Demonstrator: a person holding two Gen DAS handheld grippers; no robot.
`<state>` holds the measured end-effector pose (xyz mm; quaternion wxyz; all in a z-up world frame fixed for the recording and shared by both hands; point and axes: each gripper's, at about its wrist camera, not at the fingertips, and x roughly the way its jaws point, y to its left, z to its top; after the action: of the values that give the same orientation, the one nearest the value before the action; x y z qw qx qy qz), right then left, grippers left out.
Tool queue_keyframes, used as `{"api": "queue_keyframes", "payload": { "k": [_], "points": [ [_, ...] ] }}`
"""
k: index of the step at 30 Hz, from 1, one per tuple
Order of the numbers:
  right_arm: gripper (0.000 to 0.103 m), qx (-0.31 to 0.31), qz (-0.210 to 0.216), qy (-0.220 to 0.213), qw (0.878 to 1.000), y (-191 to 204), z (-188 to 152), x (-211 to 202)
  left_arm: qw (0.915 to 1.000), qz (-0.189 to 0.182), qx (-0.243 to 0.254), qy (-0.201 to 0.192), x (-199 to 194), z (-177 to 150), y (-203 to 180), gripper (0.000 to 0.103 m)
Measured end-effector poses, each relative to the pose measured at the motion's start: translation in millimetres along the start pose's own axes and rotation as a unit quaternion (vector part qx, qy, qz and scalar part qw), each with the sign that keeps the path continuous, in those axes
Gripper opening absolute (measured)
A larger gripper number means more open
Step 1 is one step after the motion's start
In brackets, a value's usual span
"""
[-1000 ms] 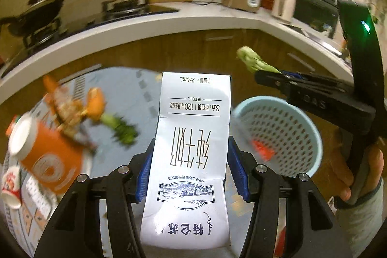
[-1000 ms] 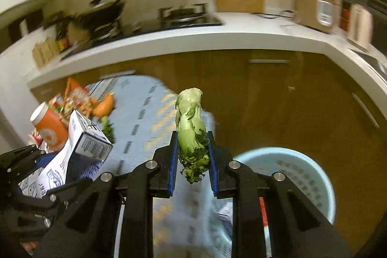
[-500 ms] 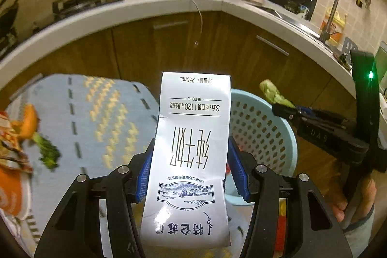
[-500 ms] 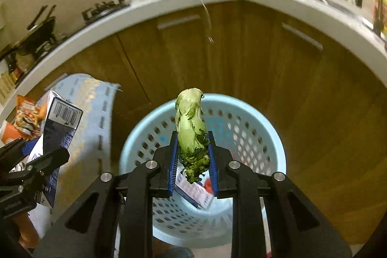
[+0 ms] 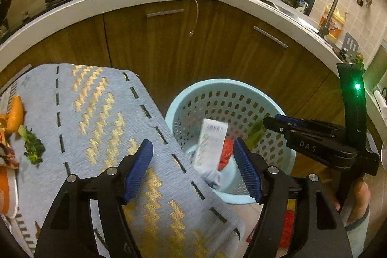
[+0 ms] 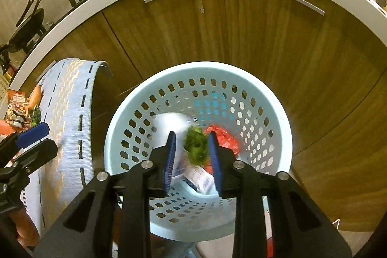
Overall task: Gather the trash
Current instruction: 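Move both items over the blue basket and release them, then grasp the leafy greens with the right tool while the left tool grasps the orange cup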
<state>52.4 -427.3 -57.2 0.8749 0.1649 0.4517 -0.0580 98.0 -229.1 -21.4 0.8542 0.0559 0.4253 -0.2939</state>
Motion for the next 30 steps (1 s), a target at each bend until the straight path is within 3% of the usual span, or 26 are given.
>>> {"api": "queue_keyframes", "payload": {
  "k": [2, 11, 16, 21, 24, 28, 30],
  "points": [
    [0.041, -0.002, 0.001, -0.005, 1.000, 2, 0, -4, 1.0000, -0.001, -0.004, -0.003, -6, -2, 5, 0.067],
    [0.041, -0.039, 0.021, -0.038, 0.998, 36, 2, -29, 0.9992, 0.010, -0.019, -0.035, -42, -13, 23, 0.067],
    [0.041, -0.066, 0.051, -0.059, 0.995, 73, 6, -42, 0.9956, 0.054, -0.033, -0.069, -82, -20, 49, 0.067],
    [0.041, -0.093, 0.073, -0.091, 0.989, 122, 5, -52, 0.9820, 0.142, -0.056, -0.112, -134, -29, 93, 0.068],
    [0.041, -0.104, 0.089, -0.099, 0.986, 143, 3, -54, 0.9654, 0.199, -0.092, -0.141, -169, -33, 131, 0.073],
    [0.041, -0.123, 0.106, -0.100, 0.982, 174, 2, -53, 0.9537, 0.218, -0.138, -0.154, -194, -31, 176, 0.073],
    [0.041, -0.135, 0.106, -0.097, 0.981, 186, 1, -52, 0.9522, 0.212, -0.154, -0.157, -198, -28, 196, 0.072]
  ]
}}
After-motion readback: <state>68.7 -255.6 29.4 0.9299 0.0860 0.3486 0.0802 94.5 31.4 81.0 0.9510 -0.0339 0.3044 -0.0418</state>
